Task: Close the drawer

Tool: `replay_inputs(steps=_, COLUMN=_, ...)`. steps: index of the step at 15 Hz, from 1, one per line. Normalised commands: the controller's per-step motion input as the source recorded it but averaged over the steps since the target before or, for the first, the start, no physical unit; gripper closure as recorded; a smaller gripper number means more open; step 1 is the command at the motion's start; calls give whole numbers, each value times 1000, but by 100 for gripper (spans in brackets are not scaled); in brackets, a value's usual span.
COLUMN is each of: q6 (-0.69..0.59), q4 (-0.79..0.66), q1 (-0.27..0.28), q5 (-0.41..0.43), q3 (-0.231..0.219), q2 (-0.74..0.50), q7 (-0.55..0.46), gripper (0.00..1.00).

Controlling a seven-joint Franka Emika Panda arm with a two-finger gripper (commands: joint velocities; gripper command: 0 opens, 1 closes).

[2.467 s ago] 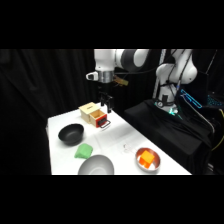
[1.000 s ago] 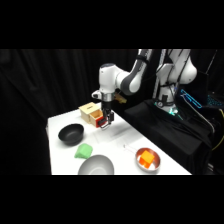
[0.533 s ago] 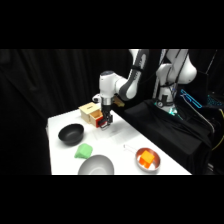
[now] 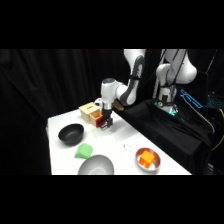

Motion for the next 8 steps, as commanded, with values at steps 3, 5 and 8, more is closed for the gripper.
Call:
replay_inputs(steps=3, q6=234, q4=109, q1=212, q5=-104, q3=-196, q2=203, q7=161, gripper=0)
replay_inputs(steps=5, q6=199, q4=103, q1=208, q5=-44, q3=-146, q2=178, q7=138, gripper=0)
replay_inputs(steps=8, q6=184, q4=102, q1=192, q5=-8, q3=-128, q2=174, q7=118, gripper=0)
